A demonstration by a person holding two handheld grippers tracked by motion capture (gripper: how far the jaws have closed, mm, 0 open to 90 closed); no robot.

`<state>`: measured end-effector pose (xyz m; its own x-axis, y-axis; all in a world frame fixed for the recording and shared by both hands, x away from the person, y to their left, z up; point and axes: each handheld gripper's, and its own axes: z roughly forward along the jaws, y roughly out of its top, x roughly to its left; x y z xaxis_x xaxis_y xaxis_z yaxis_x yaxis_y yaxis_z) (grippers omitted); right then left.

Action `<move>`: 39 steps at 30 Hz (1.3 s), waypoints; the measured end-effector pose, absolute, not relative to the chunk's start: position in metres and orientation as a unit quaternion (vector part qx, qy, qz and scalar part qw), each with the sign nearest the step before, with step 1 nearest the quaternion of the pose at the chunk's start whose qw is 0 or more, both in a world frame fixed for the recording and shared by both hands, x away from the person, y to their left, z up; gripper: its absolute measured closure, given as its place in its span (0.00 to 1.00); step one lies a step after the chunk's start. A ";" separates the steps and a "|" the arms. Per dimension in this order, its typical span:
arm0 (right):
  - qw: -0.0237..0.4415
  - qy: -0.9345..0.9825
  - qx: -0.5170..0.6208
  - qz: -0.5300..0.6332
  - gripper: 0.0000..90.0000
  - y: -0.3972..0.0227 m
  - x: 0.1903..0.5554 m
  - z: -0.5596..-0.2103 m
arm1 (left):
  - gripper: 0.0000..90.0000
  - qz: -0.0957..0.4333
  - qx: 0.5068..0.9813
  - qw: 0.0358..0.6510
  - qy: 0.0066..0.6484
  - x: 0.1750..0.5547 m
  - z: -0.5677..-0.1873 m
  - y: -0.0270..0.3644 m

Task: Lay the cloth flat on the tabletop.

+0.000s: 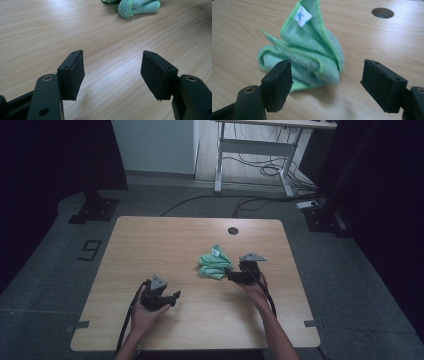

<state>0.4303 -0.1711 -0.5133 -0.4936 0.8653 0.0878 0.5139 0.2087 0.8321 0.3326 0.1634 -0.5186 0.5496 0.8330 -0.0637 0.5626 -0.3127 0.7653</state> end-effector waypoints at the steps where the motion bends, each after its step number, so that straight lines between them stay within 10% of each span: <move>1: 0.198 0.750 0.461 0.430 0.27 -0.168 0.434 -0.514 | 0.39 0.175 0.791 0.385 0.442 0.332 -0.519 0.165; 7: 0.184 0.770 0.457 0.405 0.28 -0.147 0.454 -0.527 | 0.39 0.175 0.787 0.389 0.446 0.331 -0.518 0.170; 18: 0.179 0.779 0.452 0.396 0.88 -0.145 0.460 -0.534 | 0.40 0.173 0.786 0.390 0.448 0.330 -0.519 0.172; 39: 0.134 0.764 0.397 0.491 0.92 -0.152 0.390 -0.506 | 0.43 0.170 0.790 0.413 0.419 0.326 -0.507 0.148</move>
<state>0.3896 -0.1517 -0.5062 -0.6491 0.7379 0.1848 0.4741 0.2024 0.8569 0.3261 0.1482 -0.5073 0.5906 0.8033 -0.0765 0.5217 -0.3078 0.7957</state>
